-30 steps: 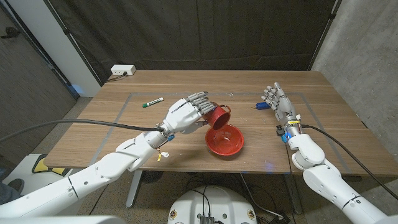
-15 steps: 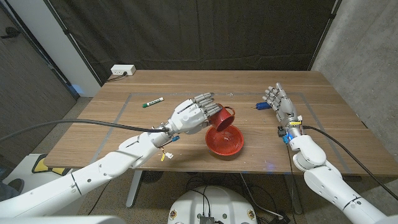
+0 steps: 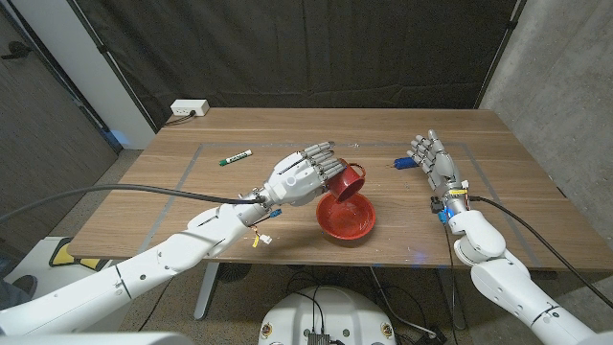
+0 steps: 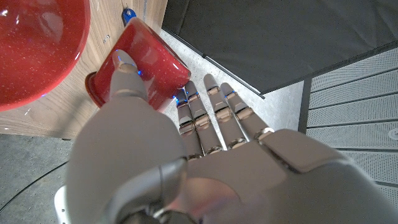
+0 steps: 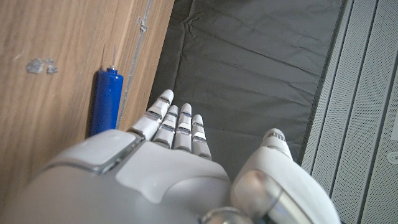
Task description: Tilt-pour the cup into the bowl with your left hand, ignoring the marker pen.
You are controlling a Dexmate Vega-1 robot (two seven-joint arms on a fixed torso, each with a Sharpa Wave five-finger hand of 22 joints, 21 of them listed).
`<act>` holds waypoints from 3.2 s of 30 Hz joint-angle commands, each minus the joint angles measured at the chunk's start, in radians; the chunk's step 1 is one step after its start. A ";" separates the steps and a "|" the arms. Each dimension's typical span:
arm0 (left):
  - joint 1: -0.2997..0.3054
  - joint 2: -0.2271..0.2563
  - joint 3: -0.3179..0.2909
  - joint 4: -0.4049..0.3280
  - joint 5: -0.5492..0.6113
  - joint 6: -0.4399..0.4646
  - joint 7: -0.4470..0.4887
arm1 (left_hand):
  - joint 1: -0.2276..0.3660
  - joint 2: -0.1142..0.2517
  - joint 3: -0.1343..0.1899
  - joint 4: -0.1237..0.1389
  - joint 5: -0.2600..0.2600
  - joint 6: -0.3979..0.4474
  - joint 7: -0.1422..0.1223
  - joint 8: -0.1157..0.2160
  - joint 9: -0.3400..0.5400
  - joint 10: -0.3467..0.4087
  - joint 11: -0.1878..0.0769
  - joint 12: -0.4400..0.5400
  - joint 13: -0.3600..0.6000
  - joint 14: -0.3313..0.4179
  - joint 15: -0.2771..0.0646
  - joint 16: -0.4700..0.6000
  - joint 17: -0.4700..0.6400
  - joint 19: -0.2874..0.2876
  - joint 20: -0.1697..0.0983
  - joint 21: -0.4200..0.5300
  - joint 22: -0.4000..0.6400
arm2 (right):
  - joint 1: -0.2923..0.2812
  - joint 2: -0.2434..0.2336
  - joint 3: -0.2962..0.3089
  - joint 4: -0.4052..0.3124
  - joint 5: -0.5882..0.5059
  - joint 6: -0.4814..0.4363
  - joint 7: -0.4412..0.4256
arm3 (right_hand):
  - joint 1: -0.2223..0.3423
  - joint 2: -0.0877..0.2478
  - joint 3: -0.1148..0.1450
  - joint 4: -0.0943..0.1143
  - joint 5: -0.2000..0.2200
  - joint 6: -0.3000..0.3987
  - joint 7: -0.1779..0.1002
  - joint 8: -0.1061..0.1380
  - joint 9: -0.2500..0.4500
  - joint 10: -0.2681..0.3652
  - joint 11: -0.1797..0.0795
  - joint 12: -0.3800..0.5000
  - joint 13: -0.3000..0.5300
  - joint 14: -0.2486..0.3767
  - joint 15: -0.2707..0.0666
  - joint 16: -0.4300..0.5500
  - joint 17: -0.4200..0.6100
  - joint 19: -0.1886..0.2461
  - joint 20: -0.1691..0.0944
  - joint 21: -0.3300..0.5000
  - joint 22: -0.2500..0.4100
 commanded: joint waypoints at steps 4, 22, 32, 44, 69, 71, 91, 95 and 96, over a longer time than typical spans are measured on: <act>0.029 -0.024 -0.014 0.003 -0.082 0.042 -0.014 | 0.070 0.059 0.156 0.158 0.006 0.126 -0.042 0.000 0.006 0.044 -0.038 0.003 0.001 0.004 -0.127 0.003 0.000 0.003 -0.101 -0.003 0.001 | 0.014 -0.005 -0.003 0.007 0.006 -0.018 0.005 | 0.003 0.010 -0.002 -0.002 0.003 0.007 0.001 0.004 0.003 0.011 0.001 0.008 0.005 0.004 -0.002 0.004 0.003 0.006 0.001 0.001 0.004; 0.098 -0.099 -0.077 0.018 -0.324 0.086 0.007 | 0.063 0.048 0.149 0.160 0.010 0.127 -0.033 -0.002 0.007 0.047 -0.034 0.002 0.001 0.017 -0.119 0.005 0.000 0.017 -0.098 0.000 0.001 | 0.018 -0.010 -0.012 -0.005 -0.006 -0.042 -0.012 | 0.003 0.011 -0.002 -0.002 0.002 0.007 0.001 0.004 0.003 0.011 0.002 0.008 0.005 0.005 -0.002 0.004 0.003 0.006 0.002 0.001 0.004; 0.101 -0.199 -0.121 0.076 -0.556 0.083 0.023 | 0.061 0.046 0.148 0.162 0.012 0.124 -0.028 -0.004 0.008 0.044 -0.023 0.001 0.001 0.019 -0.115 0.004 0.000 0.018 -0.094 -0.002 0.001 | 0.022 -0.013 -0.014 -0.012 -0.013 -0.057 -0.023 | 0.003 0.011 -0.002 -0.003 0.003 0.007 0.000 0.004 0.003 0.011 0.002 0.008 0.005 0.004 -0.003 0.004 0.003 0.006 0.001 0.001 0.004; 0.091 -0.284 -0.166 0.130 -0.840 0.061 -0.030 | 0.059 0.045 0.146 0.163 0.013 0.125 -0.017 -0.004 0.008 0.047 -0.015 0.002 0.002 0.021 -0.109 0.004 0.000 0.019 -0.086 -0.003 0.002 | 0.047 -0.008 -0.024 -0.001 -0.014 -0.068 -0.021 | 0.003 0.011 -0.003 -0.003 0.002 0.008 0.001 0.004 0.003 0.011 0.000 0.007 0.005 0.004 -0.002 0.004 0.003 0.006 0.001 0.001 0.004; 0.015 -0.343 -0.232 0.255 -1.434 0.034 -0.292 | 0.051 0.046 0.141 0.169 0.014 0.091 0.004 -0.019 0.010 0.019 0.010 -0.005 0.002 -0.005 -0.083 -0.004 0.001 0.007 -0.067 -0.010 0.002 | 0.066 0.003 -0.047 -0.007 -0.015 -0.105 -0.042 | 0.007 0.014 -0.001 -0.004 0.003 0.010 0.001 0.005 0.003 0.011 0.002 0.007 0.005 0.004 -0.003 0.003 0.003 0.004 0.001 0.000 0.004; 0.004 -0.336 -0.223 0.254 -1.436 0.057 -0.296 | 0.050 0.045 0.140 0.170 0.014 0.087 0.007 -0.020 0.010 0.015 0.014 -0.005 0.002 -0.008 -0.079 -0.004 0.001 0.003 -0.064 -0.011 0.002 | 0.065 0.002 -0.048 -0.010 -0.017 -0.107 -0.045 | 0.008 0.015 0.000 -0.004 0.003 0.011 0.001 0.005 0.003 0.011 0.001 0.007 0.005 0.005 -0.003 0.003 0.003 0.004 0.001 0.000 0.004; -0.038 -0.306 -0.171 0.273 -1.441 0.076 -0.275 | 0.044 0.048 0.138 0.175 0.013 0.064 0.013 -0.024 0.011 -0.011 0.025 -0.006 0.002 -0.031 -0.067 -0.003 0.002 -0.015 -0.052 -0.016 0.003 | 0.041 -0.015 -0.038 -0.047 -0.026 -0.125 -0.070 | 0.014 0.019 0.002 -0.007 0.003 0.014 -0.001 0.006 0.003 0.011 0.000 0.007 0.004 0.005 -0.002 0.003 0.002 0.004 0.002 0.001 0.005; -0.036 -0.304 -0.168 0.272 -1.443 0.078 -0.266 | 0.044 0.048 0.138 0.174 0.013 0.062 0.015 -0.025 0.011 -0.013 0.022 -0.005 0.002 -0.034 -0.064 -0.003 0.002 -0.017 -0.050 -0.017 0.002 | 0.040 -0.016 -0.038 -0.046 -0.024 -0.126 -0.068 | 0.014 0.019 0.002 -0.007 0.002 0.014 -0.001 0.006 0.003 0.011 0.000 0.007 0.004 0.005 -0.002 0.003 0.002 0.004 0.002 0.001 0.005; -0.035 -0.304 -0.167 0.272 -1.442 0.080 -0.263 | 0.044 0.048 0.138 0.174 0.013 0.064 0.014 -0.024 0.011 -0.013 0.021 -0.005 0.002 -0.033 -0.065 -0.003 0.002 -0.016 -0.052 -0.016 0.002 | 0.040 -0.016 -0.038 -0.045 -0.024 -0.127 -0.068 | 0.014 0.019 0.002 -0.007 0.002 0.014 -0.001 0.006 0.003 0.011 0.000 0.007 0.004 0.005 -0.002 0.003 0.002 0.004 0.002 0.001 0.005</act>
